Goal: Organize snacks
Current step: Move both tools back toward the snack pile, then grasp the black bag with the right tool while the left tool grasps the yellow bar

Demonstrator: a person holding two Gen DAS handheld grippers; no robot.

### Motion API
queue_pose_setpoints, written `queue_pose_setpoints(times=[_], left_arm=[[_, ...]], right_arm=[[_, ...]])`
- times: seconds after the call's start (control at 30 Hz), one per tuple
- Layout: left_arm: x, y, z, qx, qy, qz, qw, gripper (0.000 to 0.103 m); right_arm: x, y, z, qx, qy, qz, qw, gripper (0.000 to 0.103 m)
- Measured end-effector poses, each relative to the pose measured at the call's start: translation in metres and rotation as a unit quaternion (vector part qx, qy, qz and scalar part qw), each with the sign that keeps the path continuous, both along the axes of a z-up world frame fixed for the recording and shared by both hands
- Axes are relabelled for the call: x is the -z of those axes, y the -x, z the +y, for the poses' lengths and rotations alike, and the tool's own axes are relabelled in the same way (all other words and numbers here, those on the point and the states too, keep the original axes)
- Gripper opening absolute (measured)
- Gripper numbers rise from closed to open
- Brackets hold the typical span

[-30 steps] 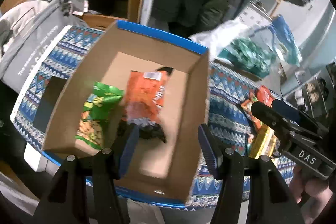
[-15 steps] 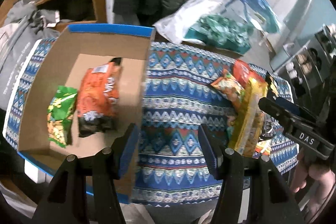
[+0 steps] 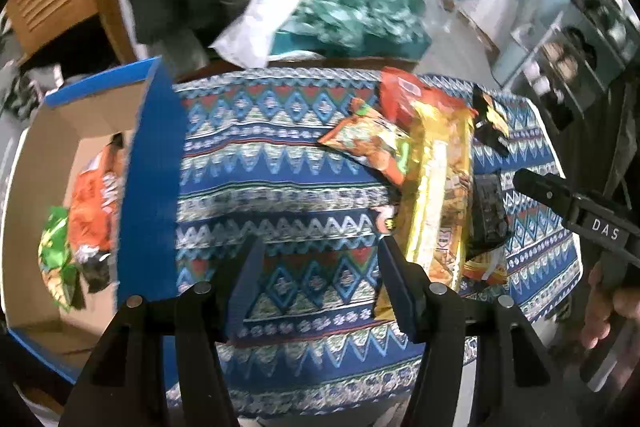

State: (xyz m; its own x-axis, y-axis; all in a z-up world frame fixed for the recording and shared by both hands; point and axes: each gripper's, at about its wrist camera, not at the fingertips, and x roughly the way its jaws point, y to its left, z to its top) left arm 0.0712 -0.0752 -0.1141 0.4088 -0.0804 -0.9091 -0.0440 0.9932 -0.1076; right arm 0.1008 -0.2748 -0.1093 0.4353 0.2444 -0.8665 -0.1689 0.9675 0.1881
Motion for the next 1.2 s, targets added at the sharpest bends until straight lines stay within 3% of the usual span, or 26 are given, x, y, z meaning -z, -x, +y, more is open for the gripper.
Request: queue_pose_setpoints(times=[0.33,0.43,0.8,1.0,1.1,1.2], left_arm=[[0.029,-0.024,-0.042,0.039,0.007,0.027,0.9989,0.061],[0.034,-0.030,-0.049,0.041,0.010,0.028,0.9987,0.067],[0.064,-0.052,-0.063,0.040,0.014,0.058,0.9974,0.068],[0.072,-0.060,-0.064,0.033,0.051,0.061,0.9962,0.073],[0.075,-0.065,-0.070,0.039,0.051,0.068,0.9956,0.073],[0.081,-0.067,-0.075,0.046,0.050,0.074,0.9949,0.073]], right_arm=[[0.038,-0.009,-0.042,0.031,-0.007,0.040,0.999,0.077],[0.046,-0.012,-0.045,0.032,-0.012,0.048,0.998,0.077],[0.078,-0.024,-0.036,0.005,-0.018,0.077,0.997,0.077],[0.095,-0.032,-0.026,-0.012,-0.016,0.088,0.996,0.077],[0.102,-0.035,-0.022,-0.018,-0.019,0.092,0.995,0.071],[0.103,-0.037,-0.018,-0.027,-0.028,0.084,0.996,0.057]])
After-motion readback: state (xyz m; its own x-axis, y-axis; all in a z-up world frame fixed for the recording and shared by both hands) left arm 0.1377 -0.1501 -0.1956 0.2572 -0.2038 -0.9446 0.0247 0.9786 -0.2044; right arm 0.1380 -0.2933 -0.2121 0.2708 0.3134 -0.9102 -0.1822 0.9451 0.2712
